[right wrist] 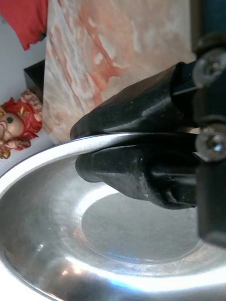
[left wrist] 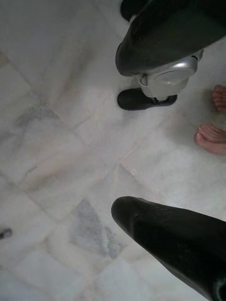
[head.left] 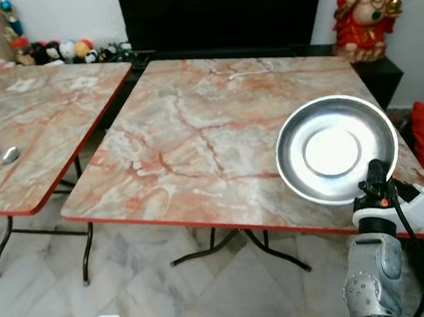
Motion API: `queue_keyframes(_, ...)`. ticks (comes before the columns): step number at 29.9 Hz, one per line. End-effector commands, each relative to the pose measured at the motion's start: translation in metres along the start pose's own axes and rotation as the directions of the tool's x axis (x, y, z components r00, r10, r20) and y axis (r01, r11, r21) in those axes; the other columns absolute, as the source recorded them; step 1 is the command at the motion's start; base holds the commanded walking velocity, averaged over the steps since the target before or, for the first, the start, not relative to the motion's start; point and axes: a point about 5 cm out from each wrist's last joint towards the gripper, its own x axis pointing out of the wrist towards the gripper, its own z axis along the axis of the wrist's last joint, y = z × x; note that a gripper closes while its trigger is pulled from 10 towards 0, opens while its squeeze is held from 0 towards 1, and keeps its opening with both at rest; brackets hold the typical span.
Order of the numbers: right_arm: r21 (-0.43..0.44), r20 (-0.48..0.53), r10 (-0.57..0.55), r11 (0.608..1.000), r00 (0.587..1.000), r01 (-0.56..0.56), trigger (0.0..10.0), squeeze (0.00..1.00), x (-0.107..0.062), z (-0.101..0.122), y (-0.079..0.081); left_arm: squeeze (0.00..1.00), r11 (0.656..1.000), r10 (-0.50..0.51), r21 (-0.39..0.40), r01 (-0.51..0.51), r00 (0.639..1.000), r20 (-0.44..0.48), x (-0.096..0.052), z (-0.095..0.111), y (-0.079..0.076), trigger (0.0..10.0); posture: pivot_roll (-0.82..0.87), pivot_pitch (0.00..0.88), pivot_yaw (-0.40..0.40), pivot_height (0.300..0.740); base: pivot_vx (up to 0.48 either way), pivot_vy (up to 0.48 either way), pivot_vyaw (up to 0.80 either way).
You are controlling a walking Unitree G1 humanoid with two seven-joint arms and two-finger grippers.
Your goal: Setting the table
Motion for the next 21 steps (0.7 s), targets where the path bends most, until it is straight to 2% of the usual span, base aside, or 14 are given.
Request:
queue_keyframes(1,0.011,0.008,0.024,1.000,1.000,-0.024,10.0,0.00,0.0030,0.0012,0.0087,0.00,1.000,0.017,-0.017,-0.018,1.000,-0.015,-0.0023,-0.0063,0.0063,10.0,0.03,0.004,-0.013,0.740,0.000,0.000,0.00)
queue_keyframes(4,0.009,0.000,0.028,1.000,1.000,-0.028,10.0,0.00,0.0025,0.0000,0.0092,0.00,1.000,0.018,-0.017,-0.018,1.000,-0.014,-0.0024,-0.0064,0.0063,10.0,0.04,0.010,-0.014,0.740,0.091,0.000,0.00)
queue_keyframes(21,-0.001,-0.020,0.047,0.999,0.999,-0.047,10.0,0.00,0.0032,-0.0019,0.0123,0.00,0.999,0.011,-0.031,-0.011,1.000,-0.005,-0.0010,-0.0043,-0.0004,10.0,0.04,0.019,-0.027,0.740,0.340,0.000,0.00)
